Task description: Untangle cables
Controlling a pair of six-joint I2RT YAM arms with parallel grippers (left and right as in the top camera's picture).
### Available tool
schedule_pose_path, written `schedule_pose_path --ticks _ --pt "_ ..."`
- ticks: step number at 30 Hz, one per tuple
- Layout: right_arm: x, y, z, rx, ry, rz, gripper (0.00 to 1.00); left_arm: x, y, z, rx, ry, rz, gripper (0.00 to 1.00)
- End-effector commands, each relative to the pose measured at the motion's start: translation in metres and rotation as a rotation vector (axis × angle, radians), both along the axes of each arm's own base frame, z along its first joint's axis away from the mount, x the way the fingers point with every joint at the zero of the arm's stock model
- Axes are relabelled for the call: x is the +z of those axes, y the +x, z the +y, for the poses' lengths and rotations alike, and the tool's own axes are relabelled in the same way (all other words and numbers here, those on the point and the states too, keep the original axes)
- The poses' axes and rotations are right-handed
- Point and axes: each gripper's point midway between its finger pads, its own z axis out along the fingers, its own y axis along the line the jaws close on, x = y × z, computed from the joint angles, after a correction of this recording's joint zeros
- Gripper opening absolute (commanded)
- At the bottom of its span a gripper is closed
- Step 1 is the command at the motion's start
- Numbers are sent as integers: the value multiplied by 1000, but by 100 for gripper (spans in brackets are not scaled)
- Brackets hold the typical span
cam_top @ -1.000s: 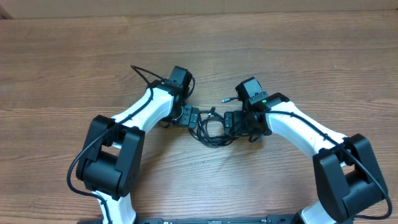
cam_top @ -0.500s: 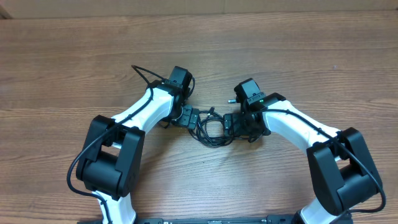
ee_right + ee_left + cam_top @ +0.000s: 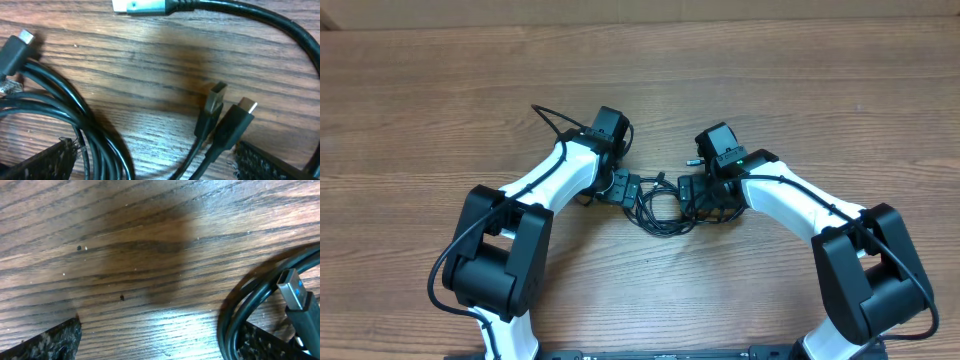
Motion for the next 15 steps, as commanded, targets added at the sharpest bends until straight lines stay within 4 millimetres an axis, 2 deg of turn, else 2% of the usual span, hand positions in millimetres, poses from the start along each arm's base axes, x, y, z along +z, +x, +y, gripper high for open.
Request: schedule_pose_path --ticks 1,7,15 --pt "-4 0 -3 -3 -16 4 100 -62 -50 16 33 41 215 100" --pt "-6 -2 -4 -3 -18 8 100 -62 -49 23 47 84 207 100" --pt "-24 -15 -16 -10 -55 14 100 -62 -49 23 47 81 208 100"
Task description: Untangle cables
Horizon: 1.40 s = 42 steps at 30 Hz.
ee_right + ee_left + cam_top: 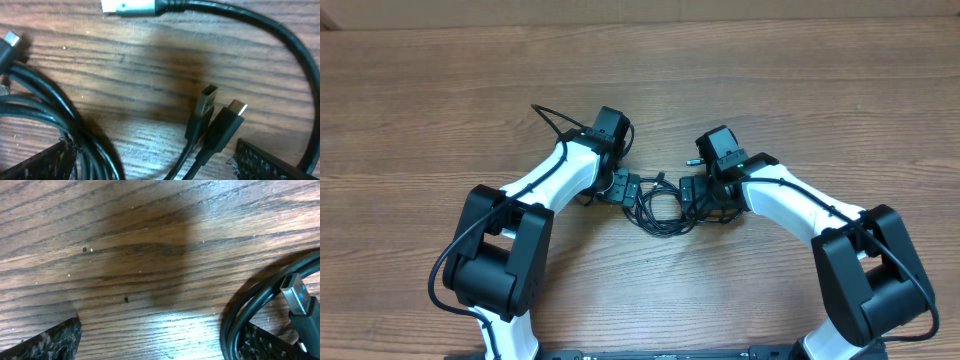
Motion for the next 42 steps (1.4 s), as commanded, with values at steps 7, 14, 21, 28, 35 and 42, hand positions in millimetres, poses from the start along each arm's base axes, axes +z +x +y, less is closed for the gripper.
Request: schedule_pose_path --ticks 7,14,21,28,35,42 --pt "-21 -16 -13 -7 -42 35 100 -61 -51 21 37 64 215 100" --pt "-21 -16 -14 -3 -48 36 100 -61 -49 24 36 82 208 100" --pt "-22 -17 -17 -8 -68 37 100 -58 -46 49 88 222 172 99" --pt "-22 -19 -20 -11 -83 42 100 -45 -48 93 250 443 122 100" --pt "-22 -16 -26 -22 -112 29 100 -47 -53 121 398 396 185 100" --pt "-19 -9 -38 -41 -183 -10 100 -46 -54 135 429 392 206 100"
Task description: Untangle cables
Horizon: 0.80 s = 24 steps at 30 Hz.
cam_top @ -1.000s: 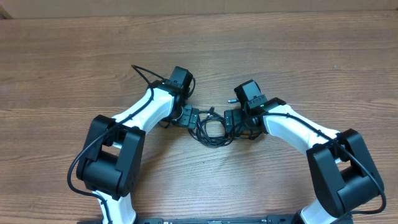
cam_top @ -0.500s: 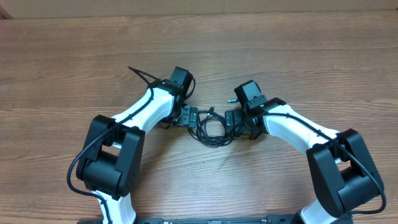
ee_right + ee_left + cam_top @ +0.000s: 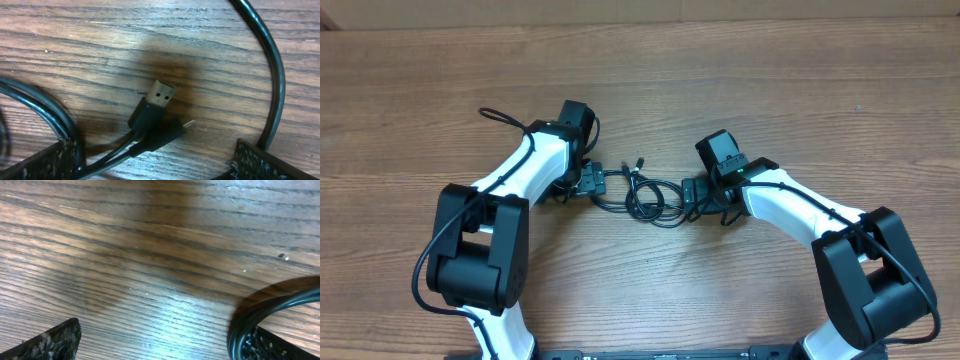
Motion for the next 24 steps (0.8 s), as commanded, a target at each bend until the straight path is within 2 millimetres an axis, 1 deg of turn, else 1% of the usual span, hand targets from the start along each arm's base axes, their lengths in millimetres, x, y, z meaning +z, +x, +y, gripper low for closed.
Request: schedule_pose_path --ticks 1,3,5,8,11,17,20,22,24 --pt "-16 -9 -31 -43 -136 20 100 -51 -53 61 35 237 216 99" --pt "-12 -5 -39 -56 -189 0 100 -49 -55 68 59 249 226 100" --pt "-8 -2 -45 -64 -228 -11 100 -48 -57 83 117 257 232 100" --pt "-7 -2 -47 -65 -236 -11 100 -48 -60 97 175 248 242 99" --pt "-7 -4 -50 -66 -252 -6 100 -48 -66 114 272 234 255 100" --pt "-7 -4 -51 -67 -261 -6 100 -55 -80 132 437 93 295 100" --pt "-6 -4 -57 -73 -291 -14 100 -58 -87 145 529 26 305 100" --pt "-6 -3 -57 -74 -292 -14 100 -59 -90 146 557 -1 307 99" --pt "-5 -3 -58 -75 -296 -17 100 -61 -90 142 581 -55 308 99"
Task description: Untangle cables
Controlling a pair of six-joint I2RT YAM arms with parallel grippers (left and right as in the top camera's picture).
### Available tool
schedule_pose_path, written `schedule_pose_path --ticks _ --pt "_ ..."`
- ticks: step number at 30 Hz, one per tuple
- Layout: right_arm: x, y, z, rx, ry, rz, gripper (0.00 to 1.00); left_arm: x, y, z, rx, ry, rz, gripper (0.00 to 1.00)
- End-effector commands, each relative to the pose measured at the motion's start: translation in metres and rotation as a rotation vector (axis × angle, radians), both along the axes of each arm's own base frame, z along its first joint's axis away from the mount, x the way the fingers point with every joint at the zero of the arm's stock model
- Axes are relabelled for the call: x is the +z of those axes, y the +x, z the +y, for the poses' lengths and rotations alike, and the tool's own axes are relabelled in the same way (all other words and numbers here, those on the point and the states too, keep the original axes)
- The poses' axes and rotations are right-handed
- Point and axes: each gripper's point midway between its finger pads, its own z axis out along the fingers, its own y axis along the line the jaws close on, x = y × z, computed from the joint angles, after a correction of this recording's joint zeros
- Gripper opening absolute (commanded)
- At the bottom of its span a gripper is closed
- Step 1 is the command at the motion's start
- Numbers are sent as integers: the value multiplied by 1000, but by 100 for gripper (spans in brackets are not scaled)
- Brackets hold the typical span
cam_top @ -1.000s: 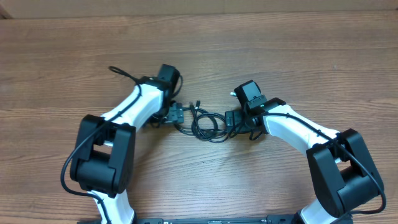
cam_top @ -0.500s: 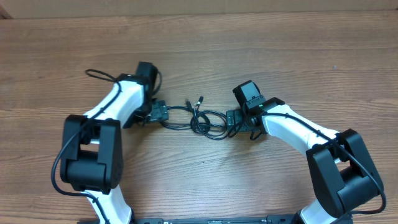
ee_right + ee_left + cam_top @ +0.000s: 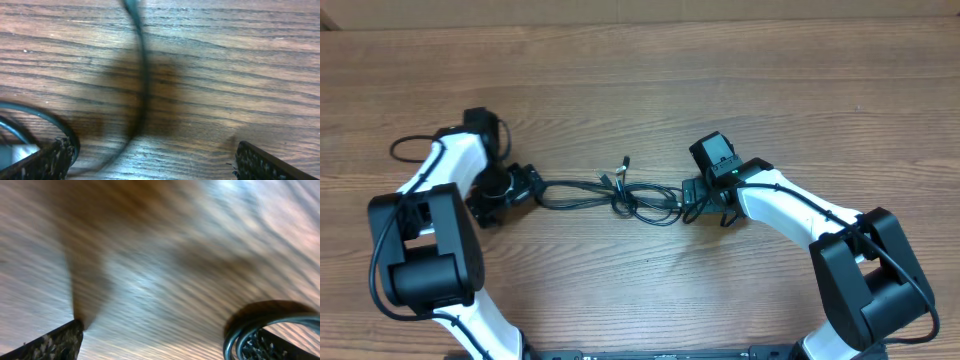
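A bundle of black cables [image 3: 620, 195] lies stretched in a line across the wooden table, with a small plug end [image 3: 625, 160] sticking up from its middle. My left gripper [image 3: 523, 183] is at the bundle's left end. In the blurred left wrist view it [image 3: 162, 342] stands open, and a cable loop [image 3: 250, 325] curls round its right finger [image 3: 272, 347]. My right gripper [image 3: 686, 200] is at the bundle's right end. It [image 3: 155, 157] is open too, with one thin cable [image 3: 142, 75] running down between the fingers and another cable [image 3: 45, 117] by the left finger [image 3: 47, 162].
The bare wooden table [image 3: 650, 90] stretches all round the cables. Its far edge [image 3: 720, 20] runs along the top of the overhead view. Both arm bases stand at the near edge.
My left arm has swung far to the left and the cable bundle has stretched out after it. In the right wrist view the two plugs are gone; only a thin cable crosses there.
At first both grippers stood close together round a tight coil of cables, plugs showing in the wrist views. Half a second later little differed. Then my left gripper was further left and the coil longer. Now the bundle is drawn into a long line.
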Motion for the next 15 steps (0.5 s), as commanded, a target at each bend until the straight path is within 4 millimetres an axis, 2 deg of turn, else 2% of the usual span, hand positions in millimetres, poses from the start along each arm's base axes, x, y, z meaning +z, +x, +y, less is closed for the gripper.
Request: schedule_pose_path --ticks 1,6,9,10,12,13,15 --pt "-7 -1 -48 -57 -199 -7 100 -56 -60 33 91 61 213 100" --pt "0 9 -49 -72 -191 -28 100 -55 -56 27 33 82 208 100" --pt "30 26 -51 -100 -173 -12 100 -48 -46 20 6 91 174 100" --pt "46 32 -39 -71 -117 10 100 -44 -41 13 -23 97 154 100" --pt "63 36 -17 20 -24 38 100 -40 -35 2 -73 101 133 100" --pt "70 36 -5 67 28 52 100 -39 -34 -2 -91 102 126 100" --pt "82 29 30 157 203 96 100 -35 -23 -23 -193 92 83 100"
